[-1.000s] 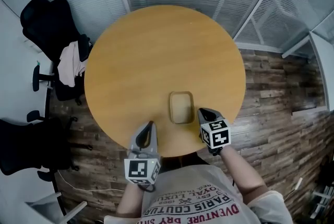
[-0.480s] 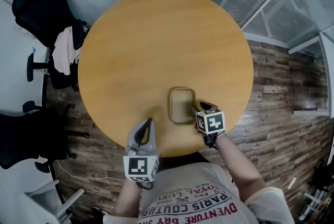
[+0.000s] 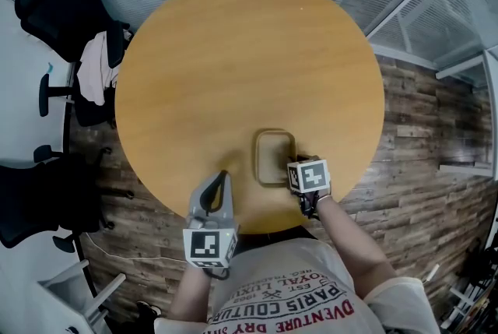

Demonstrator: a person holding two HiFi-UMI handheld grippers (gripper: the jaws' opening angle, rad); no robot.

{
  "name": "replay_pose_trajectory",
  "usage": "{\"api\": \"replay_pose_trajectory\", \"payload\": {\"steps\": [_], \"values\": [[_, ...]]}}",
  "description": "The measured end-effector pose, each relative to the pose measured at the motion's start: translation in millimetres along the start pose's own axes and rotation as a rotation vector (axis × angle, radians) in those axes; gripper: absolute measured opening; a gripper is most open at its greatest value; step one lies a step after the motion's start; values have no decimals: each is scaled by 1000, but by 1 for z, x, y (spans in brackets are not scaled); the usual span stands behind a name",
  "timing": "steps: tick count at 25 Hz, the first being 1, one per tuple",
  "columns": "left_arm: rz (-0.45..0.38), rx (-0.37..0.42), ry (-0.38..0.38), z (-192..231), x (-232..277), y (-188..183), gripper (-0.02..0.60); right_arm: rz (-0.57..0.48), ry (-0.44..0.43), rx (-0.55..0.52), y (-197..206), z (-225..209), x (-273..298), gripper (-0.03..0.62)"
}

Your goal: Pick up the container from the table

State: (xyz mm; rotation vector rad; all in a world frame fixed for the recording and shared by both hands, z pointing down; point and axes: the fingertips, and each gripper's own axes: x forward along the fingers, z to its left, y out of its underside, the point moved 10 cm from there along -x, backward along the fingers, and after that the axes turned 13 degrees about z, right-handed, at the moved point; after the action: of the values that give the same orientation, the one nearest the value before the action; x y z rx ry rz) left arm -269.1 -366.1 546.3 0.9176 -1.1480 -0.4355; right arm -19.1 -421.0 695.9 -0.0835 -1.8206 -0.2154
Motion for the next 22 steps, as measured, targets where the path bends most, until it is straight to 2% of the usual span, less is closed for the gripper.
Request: {"api": "replay_pose_trajectory", "payload": {"steps": [3, 11, 17, 22], "values": [[-9, 0, -6, 1, 2, -5, 6, 13, 0, -10, -3, 2, 1, 15], [-22, -11, -29, 0, -7, -11, 6, -45, -15, -15, -7, 1, -21, 8], [-63, -27, -64, 8, -26, -20, 6, -180, -11, -54, -20, 13, -77, 8], [-132, -6, -91, 0, -47, -38, 6, -363, 9, -135, -22, 22, -139, 8]]}}
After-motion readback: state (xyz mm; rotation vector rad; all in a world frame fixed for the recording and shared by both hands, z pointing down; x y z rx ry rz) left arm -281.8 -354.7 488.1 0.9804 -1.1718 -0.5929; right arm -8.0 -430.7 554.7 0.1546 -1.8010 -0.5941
